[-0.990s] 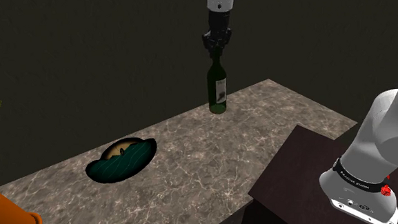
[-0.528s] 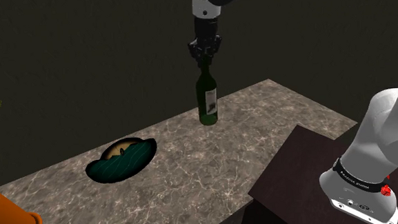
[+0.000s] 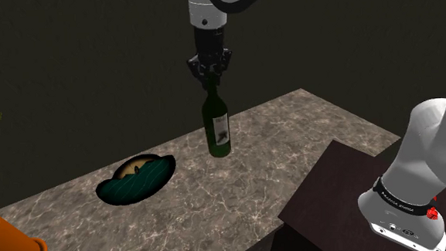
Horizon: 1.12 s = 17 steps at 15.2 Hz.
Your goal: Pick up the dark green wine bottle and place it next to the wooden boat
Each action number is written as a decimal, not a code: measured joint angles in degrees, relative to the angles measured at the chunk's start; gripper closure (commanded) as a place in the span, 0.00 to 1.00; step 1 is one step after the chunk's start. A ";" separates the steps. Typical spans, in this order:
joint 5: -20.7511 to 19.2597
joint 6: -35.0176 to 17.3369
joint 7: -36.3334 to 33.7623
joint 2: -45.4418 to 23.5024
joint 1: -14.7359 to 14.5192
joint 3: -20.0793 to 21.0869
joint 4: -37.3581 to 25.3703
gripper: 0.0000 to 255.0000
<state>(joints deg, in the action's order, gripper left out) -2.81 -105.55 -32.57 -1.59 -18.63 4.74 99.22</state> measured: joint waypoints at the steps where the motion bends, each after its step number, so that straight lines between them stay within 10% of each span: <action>1: -0.22 0.25 -1.60 -0.73 -0.82 0.76 -0.90 1.00; 17: -5.78 8.17 -21.25 -18.23 -13.61 8.34 -24.62 1.00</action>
<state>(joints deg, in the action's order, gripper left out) -8.59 -97.38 -53.82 -19.82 -32.24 13.07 74.60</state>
